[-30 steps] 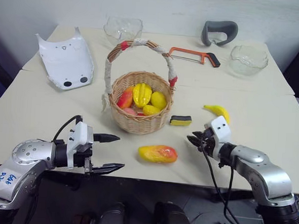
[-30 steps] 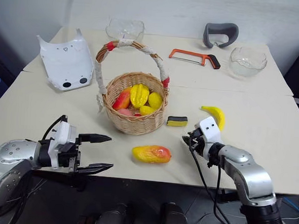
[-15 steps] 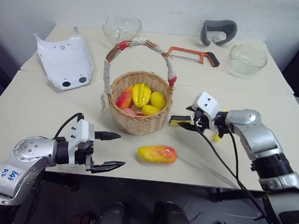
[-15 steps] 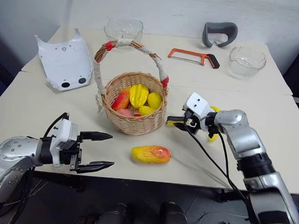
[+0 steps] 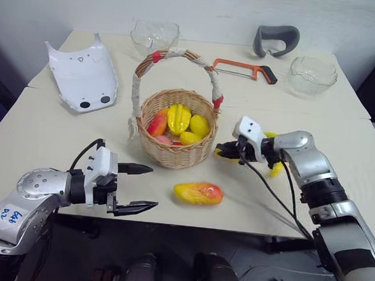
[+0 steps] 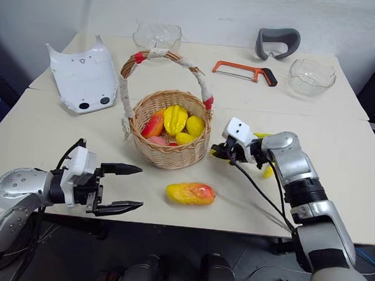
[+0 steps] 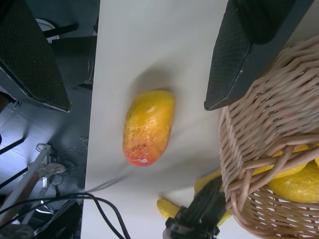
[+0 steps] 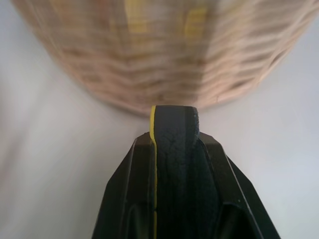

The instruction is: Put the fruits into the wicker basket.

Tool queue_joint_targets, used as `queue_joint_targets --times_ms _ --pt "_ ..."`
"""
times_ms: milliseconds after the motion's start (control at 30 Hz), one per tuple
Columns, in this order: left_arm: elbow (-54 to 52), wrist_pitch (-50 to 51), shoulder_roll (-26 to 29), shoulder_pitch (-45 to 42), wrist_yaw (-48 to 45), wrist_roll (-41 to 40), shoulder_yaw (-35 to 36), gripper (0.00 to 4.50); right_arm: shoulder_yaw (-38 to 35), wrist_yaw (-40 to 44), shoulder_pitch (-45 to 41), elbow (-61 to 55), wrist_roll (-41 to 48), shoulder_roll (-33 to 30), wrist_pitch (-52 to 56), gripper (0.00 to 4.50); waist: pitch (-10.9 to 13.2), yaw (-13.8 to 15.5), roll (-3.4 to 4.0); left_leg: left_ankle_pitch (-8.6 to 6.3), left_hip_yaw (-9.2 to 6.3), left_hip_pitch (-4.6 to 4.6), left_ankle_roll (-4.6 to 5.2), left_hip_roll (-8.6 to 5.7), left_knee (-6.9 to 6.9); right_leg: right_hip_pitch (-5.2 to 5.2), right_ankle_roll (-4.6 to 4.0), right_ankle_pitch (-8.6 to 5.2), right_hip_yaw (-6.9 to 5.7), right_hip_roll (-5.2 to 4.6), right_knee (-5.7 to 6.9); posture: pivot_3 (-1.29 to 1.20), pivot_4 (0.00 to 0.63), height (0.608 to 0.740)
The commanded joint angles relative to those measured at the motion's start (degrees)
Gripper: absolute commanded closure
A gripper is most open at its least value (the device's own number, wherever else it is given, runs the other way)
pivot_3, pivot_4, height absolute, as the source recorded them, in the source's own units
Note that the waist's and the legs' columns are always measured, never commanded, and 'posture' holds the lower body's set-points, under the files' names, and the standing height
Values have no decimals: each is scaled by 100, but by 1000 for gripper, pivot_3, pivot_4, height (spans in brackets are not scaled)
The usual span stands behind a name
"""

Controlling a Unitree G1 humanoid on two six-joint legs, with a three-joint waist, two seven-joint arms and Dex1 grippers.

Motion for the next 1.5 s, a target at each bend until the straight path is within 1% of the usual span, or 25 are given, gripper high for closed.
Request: queue_joint_targets --times_ms 33,133,200,267,367,433,500,633,700,767,800,867,900,933,1033,1100,1133,1200,1233,1300,1333,1367,1433,1500 --pt "-118 69 -63 -105 71 -209 71 0 -954 -32 669 -1738 796 -588 889 3675 1 36 2 -2 -3 -1 0 0 -1 1 0 0 -2 -1 -1 0 150 740" --pt "-143 150 -96 -144 43 -282 0 0 -2145 -275 1501 -2955 1522 -1223 2023 3675 3 120 4 -10 -3 -3 8 -3 -3 1 0 0 -3 -4 -9 0 150 740" --pt "-157 301 -92 -123 65 -372 0 0 -2857 -500 1955 -3164 1605 -1589 2323 3675 3 134 5 -23 -2 -3 29 -4 0 3 0 0 -2 -4 -11 0 150 740" --pt "-99 244 -253 -201 193 -328 -57 0 -3572 -645 2643 -2838 1196 -2063 2089 3675 2 143 4 -27 -3 2 36 -3 3 11 0 0 -3 -4 -14 0 150 740" --pt "22 149 -434 -408 237 -193 -227 0 -4081 -779 3366 -2003 792 -2441 1488 3675 1 176 2 -26 0 8 39 -5 5 19 1 0 -4 -2 -19 0 150 740" --pt "131 109 -485 -537 178 -124 -331 0 -4086 -861 3531 -1264 591 -2555 1074 3675 1 147 2 -25 4 9 41 -6 6 20 2 1 -2 -1 -18 0 150 740" --pt "330 -57 -540 -756 115 38 -457 0 -3807 -957 3423 -351 255 -2666 385 3675 1 109 2 -22 13 14 38 -5 7 19 2 1 3 5 -12 0 150 740" --pt "683 -118 -667 -1209 -28 -8 -511 0 -3268 -1449 2627 1271 -288 -2597 -847 3675 3 25 5 -8 34 31 23 -4 5 17 2 1 17 10 4 0 150 740" --pt "783 -110 -608 -1341 -233 12 -594 0 -3095 -1437 2291 1861 -341 -2561 -1161 3675 4 -14 7 6 35 34 0 -5 4 15 3 0 20 10 12 0 150 740" --pt "861 39 -461 -1467 -568 -122 -631 0 -2988 -1299 2091 2249 -341 -2610 -1377 3135 5 -20 6 8 36 39 -4 -5 3 17 5 -1 21 12 16 0 150 740" --pt "895 88 -412 -1514 -662 -173 -623 0 -2947 -1206 2045 2364 -334 -2654 -1442 2964 5 -20 6 10 36 38 -7 -4 1 16 5 -1 23 13 16 0 150 740" --pt "956 68 -360 -1558 -734 -152 -588 0 -2880 -1043 2048 2403 -346 -2773 -1601 2317 5 -13 6 12 36 40 -10 -3 0 17 6 -2 24 13 16 0 150 740" --pt "986 28 -341 -1566 -756 -110 -569 0 -2854 -974 2072 2366 -355 -2828 -1683 1905 5 -10 7 12 36 40 -10 -4 0 17 6 -3 25 12 16 0 150 740" --pt "1027 -16 -315 -1552 -753 -60 -524 0 -2957 -953 2059 2178 -230 -2842 -1570 1679 5 -9 7 12 37 40 -10 -5 1 17 6 -3 26 11 16 0 150 740" --pt "1118 -180 -232 -1445 -763 35 -390 0 -3029 -665 2222 1480 -76 -2993 -1455 687 9 -11 13 12 37 40 -10 -5 4 16 7 -3 29 10 20 0 150 740" --pt "1174 -317 -200 -1357 -777 62 -263 0 -3014 -396 2443 794 72 -3060 -1349 14 9 -23 14 11 36 42 -11 -2 3 17 7 -3 29 11 20 0 150 740" --pt "1197 -365 -192 -1332 -791 62 -219 0 -3029 -323 2513 541 170 -3062 -1224 14 9 -24 14 10 37 44 -12 -1 1 17 6 -3 30 11 20 0 150 740" --pt "1271 -504 -25 -1069 -946 39 75 0 -2891 107 2787 -1017 973 -2953 -402 14 9 -31 14 9 36 48 -15 3 1 20 6 -3 29 14 20 0 150 740" --pt "1307 -555 51 -981 -1020 51 152 0 -2836 220 2897 -1562 1239 -2928 -83 14 10 -45 14 9 37 49 -15 4 -3 18 6 -3 33 14 22 0 150 740" --pt "1527 -691 366 -591 -1404 125 302 0 -2328 249 2980 -2979 1843 -2709 511 14 10 -47 13 3 36 59 -15 12 -11 19 1 -6 33 18 26 0 150 740" --pt "1613 -726 464 -461 -1529 122 353 0 -2133 175 2956 -3417 1995 -2608 717 14 10 -46 14 1 36 62 -11 15 -17 19 -3 -8 33 19 26 0 150 740" --pt "1753 -814 573 -261 -1685 140 432 0 -1781 89 2886 -3891 2139 -2424 928 14 10 -25 13 -6 35 68 -7 19 -19 21 -7 -11 32 19 27 0 150 740" --pt "1914 -896 650 83 -1876 93 601 0 -1046 -14 2674 -4368 2084 -2078 1130 14 10 -14 12 -11 26 65 -3 19 -21 20 -13 -14 28 17 24 0 150 740" --pt "2004 -1054 670 418 -1968 188 663 0 -215 -204 2325 -4318 1641 -1553 1079 14 10 -4 11 -33 25 54 -20 16 -18 15 -16 -15 27 9 20 0 150 740"
